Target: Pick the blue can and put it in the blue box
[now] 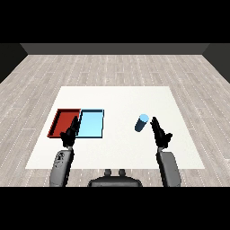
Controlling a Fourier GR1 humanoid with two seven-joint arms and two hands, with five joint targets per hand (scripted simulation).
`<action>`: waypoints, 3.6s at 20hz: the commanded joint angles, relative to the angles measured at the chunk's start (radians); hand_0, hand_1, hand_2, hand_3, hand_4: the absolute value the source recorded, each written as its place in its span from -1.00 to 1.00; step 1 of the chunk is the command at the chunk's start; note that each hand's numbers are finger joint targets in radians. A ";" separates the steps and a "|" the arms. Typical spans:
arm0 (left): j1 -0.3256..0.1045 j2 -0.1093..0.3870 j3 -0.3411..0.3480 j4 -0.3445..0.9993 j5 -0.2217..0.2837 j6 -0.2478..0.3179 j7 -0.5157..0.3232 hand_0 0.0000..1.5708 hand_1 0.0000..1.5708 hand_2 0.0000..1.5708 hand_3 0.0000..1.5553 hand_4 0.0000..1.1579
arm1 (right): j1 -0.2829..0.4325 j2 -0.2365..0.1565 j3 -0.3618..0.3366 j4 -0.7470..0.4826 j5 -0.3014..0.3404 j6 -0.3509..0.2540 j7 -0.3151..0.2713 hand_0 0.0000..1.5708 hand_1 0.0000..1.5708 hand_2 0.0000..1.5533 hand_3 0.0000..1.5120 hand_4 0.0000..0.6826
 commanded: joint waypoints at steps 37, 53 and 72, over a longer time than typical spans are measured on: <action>0.035 -0.062 0.053 0.004 0.152 -0.123 -0.411 -1.00 -1.00 -1.00 -1.00 -1.00 | -0.385 -0.221 -0.262 0.698 -0.254 0.414 -0.389 -1.00 -1.00 -1.00 -1.00 -1.00; 0.044 -0.082 0.032 0.014 0.151 -0.118 -0.483 -1.00 -1.00 -1.00 -1.00 -1.00 | -0.535 -0.160 -0.244 0.978 -0.219 0.342 -0.453 -1.00 -1.00 -1.00 -1.00 -1.00; 0.035 -0.051 0.060 -0.045 0.176 -0.108 -0.407 -1.00 -1.00 -1.00 -1.00 -1.00 | -0.556 -0.115 -0.211 1.038 -0.222 0.358 -0.458 -1.00 -1.00 -1.00 -1.00 -1.00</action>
